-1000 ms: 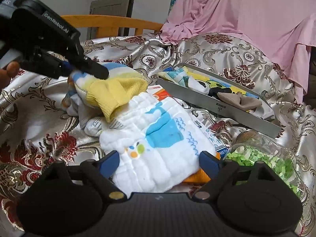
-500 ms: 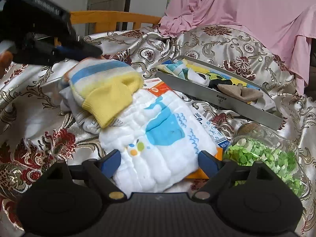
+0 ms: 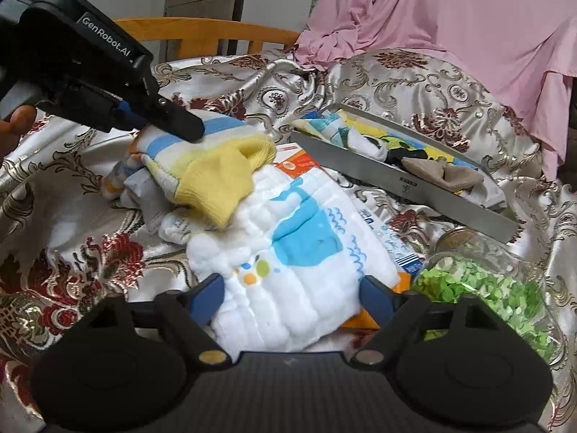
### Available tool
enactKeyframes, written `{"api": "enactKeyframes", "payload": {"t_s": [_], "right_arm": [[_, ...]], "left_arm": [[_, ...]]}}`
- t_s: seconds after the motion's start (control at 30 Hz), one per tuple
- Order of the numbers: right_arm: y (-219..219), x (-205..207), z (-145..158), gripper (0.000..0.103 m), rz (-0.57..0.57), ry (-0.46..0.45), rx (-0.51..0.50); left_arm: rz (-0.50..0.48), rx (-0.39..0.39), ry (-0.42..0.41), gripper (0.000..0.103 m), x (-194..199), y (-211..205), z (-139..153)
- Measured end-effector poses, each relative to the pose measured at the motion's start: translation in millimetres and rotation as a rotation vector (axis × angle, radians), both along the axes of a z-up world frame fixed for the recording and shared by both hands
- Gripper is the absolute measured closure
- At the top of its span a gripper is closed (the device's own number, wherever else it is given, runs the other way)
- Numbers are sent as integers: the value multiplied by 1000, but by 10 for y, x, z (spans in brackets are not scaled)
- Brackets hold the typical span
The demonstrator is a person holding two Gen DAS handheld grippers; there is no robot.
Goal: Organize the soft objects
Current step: 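Grasp the blue-print white muslin cloth with the right gripper while the left holds the striped towel, then lift both held cloths up toward the frog-painting tray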
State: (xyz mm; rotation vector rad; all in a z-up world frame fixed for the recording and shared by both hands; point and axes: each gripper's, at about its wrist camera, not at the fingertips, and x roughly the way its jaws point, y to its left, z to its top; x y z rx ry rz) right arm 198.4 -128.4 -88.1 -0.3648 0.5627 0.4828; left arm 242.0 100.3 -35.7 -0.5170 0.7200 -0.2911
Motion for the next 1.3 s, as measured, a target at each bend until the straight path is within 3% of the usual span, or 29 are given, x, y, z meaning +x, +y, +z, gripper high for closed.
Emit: {"api": "enactKeyframes", "payload": {"t_s": [0.13, 0.17, 0.23, 0.4, 0.5, 0.8, 1.03, 1.13, 1.3], "right_arm": [[12, -5, -7, 34, 10, 22, 3], [10, -7, -5, 38, 9, 26, 5], [7, 1, 4, 60, -9, 22, -7], [-23, -18, 45, 82, -36, -9, -9], [-55, -70, 121, 89, -47, -49, 1], [-233, -276, 389, 94, -144, -200, 51], [-337, -442, 579, 94, -107, -201, 204], [-274, -504, 582, 94, -47, -168, 228], [-101, -494, 483, 94, 12, -124, 192]], "left_arm": [[1, -13, 7, 94, -15, 34, 4], [8, -34, 10, 95, -20, 61, 3], [30, -105, 2, 95, -47, 139, 19], [57, -189, -52, 95, -130, 241, 157], [56, -239, -48, 95, -170, 250, 192], [131, -366, 91, 95, -175, 347, -101], [166, -356, 168, 95, -137, 277, -328], [187, -371, 168, 95, -120, 288, -369], [256, -488, 76, 96, -192, 449, -250]]}}
